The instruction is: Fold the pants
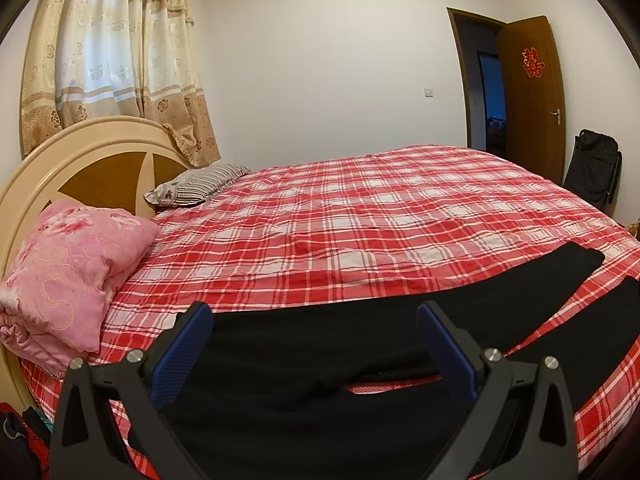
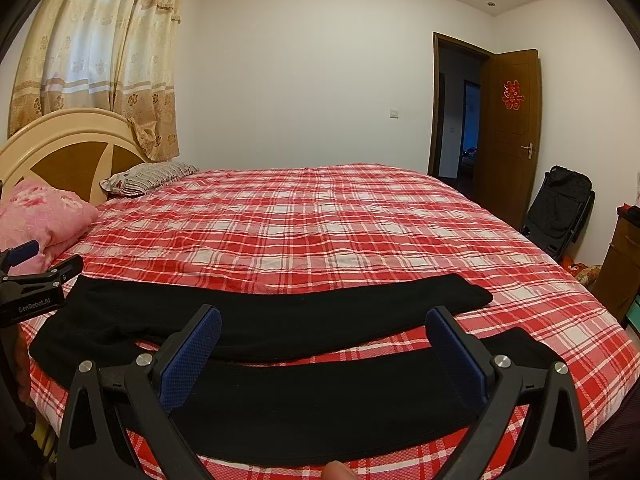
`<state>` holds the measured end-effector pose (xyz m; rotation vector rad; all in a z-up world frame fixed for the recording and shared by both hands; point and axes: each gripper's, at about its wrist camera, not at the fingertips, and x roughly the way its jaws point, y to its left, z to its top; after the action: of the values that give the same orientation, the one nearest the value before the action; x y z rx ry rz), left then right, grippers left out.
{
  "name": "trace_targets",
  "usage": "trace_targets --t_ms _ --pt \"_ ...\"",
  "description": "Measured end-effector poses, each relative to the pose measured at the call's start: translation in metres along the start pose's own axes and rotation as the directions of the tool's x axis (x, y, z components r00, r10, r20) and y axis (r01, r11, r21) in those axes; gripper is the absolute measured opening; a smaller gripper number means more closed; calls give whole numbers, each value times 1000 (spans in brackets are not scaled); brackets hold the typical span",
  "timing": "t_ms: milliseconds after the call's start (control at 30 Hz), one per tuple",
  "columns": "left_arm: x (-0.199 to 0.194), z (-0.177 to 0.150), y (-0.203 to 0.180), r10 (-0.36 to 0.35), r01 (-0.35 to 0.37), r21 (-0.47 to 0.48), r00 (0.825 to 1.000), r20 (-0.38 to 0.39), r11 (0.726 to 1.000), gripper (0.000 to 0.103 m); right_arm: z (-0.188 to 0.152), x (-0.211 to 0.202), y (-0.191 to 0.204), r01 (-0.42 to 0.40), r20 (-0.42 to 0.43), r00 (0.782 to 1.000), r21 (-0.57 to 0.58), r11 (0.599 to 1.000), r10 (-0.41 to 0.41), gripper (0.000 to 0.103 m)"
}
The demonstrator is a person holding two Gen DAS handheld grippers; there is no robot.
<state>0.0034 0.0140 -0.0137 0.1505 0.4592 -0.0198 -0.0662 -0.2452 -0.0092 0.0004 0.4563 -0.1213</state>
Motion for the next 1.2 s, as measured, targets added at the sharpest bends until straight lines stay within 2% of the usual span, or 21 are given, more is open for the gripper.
trace_targets --t_ms 800,1200 --pt "4 -5 11 -6 6 -19 1000 -19 1000 103 -3 4 2 -7 -9 1000 2 1000 7 102" --pt "19 -12 14 -34 33 -14 997 -64 999 103 -12 27 -5 -34 -53 998 4 999 35 102"
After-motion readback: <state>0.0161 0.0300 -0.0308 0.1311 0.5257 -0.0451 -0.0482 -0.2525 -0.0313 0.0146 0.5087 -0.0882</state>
